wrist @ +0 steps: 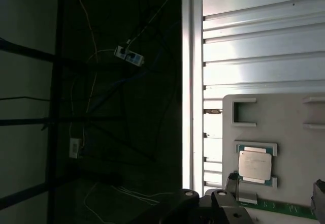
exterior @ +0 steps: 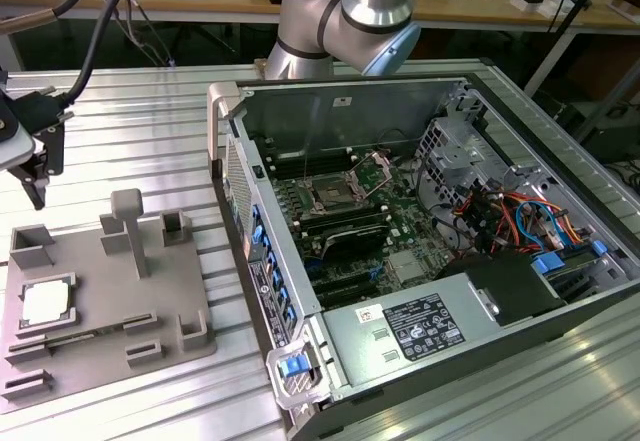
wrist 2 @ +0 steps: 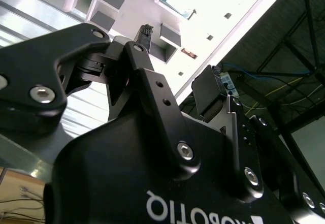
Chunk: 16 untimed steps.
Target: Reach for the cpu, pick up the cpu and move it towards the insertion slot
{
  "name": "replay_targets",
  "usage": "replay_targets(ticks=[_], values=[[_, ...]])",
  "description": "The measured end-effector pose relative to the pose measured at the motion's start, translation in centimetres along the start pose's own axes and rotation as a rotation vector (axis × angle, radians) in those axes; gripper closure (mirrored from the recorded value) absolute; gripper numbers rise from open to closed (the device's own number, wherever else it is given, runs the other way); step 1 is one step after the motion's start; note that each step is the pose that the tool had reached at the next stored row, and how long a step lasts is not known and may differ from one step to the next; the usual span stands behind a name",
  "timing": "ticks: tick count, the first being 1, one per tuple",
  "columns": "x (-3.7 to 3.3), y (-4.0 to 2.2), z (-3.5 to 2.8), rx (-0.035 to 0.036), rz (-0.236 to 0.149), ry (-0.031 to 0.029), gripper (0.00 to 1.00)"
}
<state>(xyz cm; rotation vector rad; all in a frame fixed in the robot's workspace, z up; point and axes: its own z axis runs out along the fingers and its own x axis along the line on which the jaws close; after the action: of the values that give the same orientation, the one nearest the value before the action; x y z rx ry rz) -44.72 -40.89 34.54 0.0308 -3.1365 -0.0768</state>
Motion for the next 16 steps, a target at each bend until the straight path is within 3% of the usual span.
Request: replay_targets(ticks=[16], values=[[-0.01, -0.04, 0.93, -0.0069, 0.0, -0.0001, 0.4]])
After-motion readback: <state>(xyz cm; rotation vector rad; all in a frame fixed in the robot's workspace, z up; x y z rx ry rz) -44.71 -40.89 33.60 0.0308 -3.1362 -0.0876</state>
